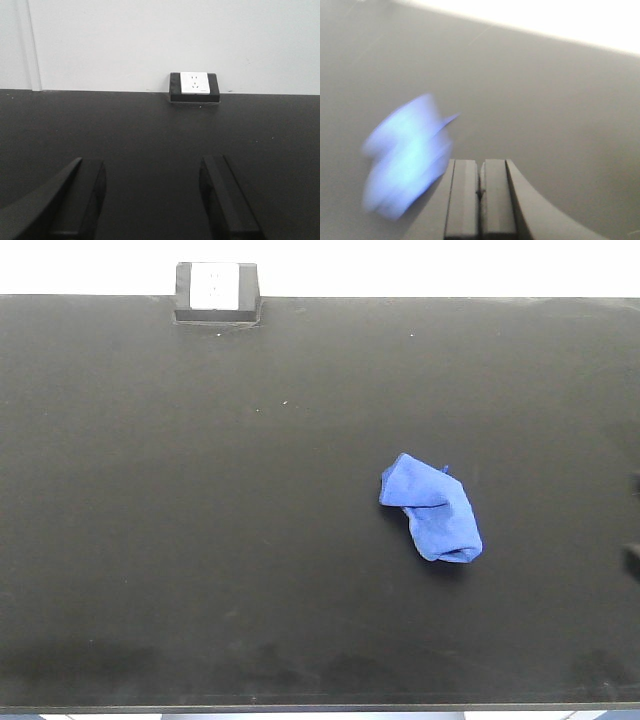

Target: Wipe right workspace with blue cloth

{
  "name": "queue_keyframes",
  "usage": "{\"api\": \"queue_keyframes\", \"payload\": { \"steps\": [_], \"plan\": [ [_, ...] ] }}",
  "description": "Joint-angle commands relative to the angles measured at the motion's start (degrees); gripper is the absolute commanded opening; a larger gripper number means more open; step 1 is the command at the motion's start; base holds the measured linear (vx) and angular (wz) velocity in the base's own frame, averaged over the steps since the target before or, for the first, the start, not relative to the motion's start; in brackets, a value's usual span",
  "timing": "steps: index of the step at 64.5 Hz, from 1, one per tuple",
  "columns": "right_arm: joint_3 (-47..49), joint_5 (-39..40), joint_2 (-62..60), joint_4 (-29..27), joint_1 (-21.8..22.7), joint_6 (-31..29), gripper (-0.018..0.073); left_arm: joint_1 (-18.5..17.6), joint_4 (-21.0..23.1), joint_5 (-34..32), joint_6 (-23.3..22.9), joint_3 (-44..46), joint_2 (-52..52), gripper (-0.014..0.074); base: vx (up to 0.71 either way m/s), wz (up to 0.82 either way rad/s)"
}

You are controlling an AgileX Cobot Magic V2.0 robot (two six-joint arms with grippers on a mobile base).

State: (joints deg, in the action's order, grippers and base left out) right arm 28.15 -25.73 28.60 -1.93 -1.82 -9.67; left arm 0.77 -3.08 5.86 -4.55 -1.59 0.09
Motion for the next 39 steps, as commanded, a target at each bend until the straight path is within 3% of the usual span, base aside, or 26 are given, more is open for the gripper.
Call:
{"api": "queue_keyframes", "payload": {
  "steps": [1, 9, 22, 39],
  "plan": [
    [-4.6, 16.1, -4.2, -0.4, 3.5, 0.5, -0.0011, -0.1, 0.2, -4.7, -0.3, -1.8, 0.8, 0.0523, 0.00, 0.00],
    [-14.4, 23.9, -11.8, -0.3, 5.2, 0.5, -0.0008, -0.1, 0.2, -4.7, -0.3, -1.8, 0.8, 0.0523, 0.00, 0.00],
    [-23.5, 20.5, -23.1, 2.7, 5.2, 3.9, -0.0008, -0.1, 0.2, -4.7, -0.3, -1.8, 0.8, 0.0523, 0.00, 0.00],
    [-31.1, 23.2, -29.8, 0.4, 5.0, 6.7, -0.0008, -0.1, 0.2, -4.7, -0.3, -1.8, 0.8, 0.0523, 0.00, 0.00]
  ]
}}
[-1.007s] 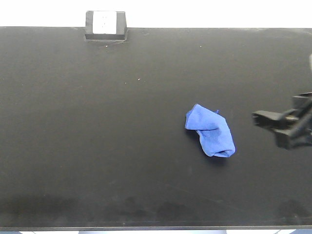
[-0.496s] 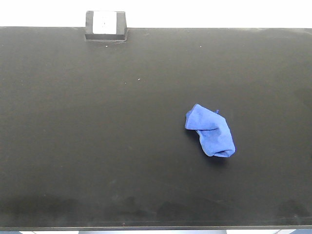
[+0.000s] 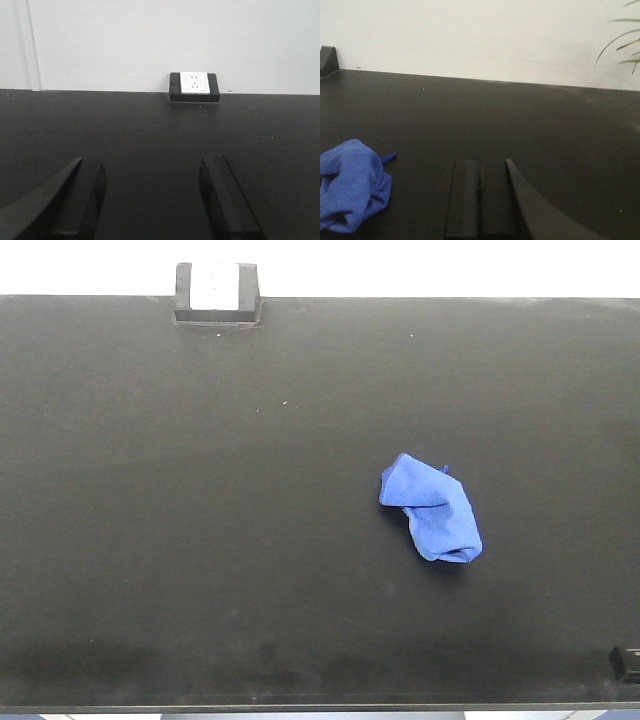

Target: Wipe right workspace with blue cloth

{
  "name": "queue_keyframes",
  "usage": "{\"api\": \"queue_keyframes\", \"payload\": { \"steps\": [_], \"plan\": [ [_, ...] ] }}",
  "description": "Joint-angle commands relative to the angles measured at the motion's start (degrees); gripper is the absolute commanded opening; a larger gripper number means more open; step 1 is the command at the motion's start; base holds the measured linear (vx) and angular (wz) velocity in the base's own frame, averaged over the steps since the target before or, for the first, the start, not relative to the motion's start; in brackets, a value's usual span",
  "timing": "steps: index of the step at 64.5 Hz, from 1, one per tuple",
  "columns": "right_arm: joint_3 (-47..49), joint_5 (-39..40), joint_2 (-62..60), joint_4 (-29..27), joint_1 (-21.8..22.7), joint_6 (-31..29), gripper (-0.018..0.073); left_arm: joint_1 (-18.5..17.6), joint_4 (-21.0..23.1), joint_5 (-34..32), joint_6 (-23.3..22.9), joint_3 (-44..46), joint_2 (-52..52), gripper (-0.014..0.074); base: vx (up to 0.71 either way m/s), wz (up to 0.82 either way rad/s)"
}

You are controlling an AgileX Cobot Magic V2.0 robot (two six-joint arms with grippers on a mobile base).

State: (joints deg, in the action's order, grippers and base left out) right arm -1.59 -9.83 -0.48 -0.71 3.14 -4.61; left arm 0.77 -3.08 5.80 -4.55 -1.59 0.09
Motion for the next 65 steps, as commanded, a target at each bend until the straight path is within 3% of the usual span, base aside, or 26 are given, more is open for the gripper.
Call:
{"api": "queue_keyframes", "payload": {
  "steps": [1, 65],
  "plan": [
    [-1.4, 7.6, -0.7, -1.1, 0.0, 1.9, -0.0008, -0.1, 0.2, -4.7, -0.3, -1.8, 0.8, 0.0523, 0.00, 0.00],
    [-1.3, 7.5, -0.6, -1.1, 0.0, 2.5, -0.0008, -0.1, 0.2, -4.7, -0.3, -1.8, 0.8, 0.0523, 0.00, 0.00]
  ]
}}
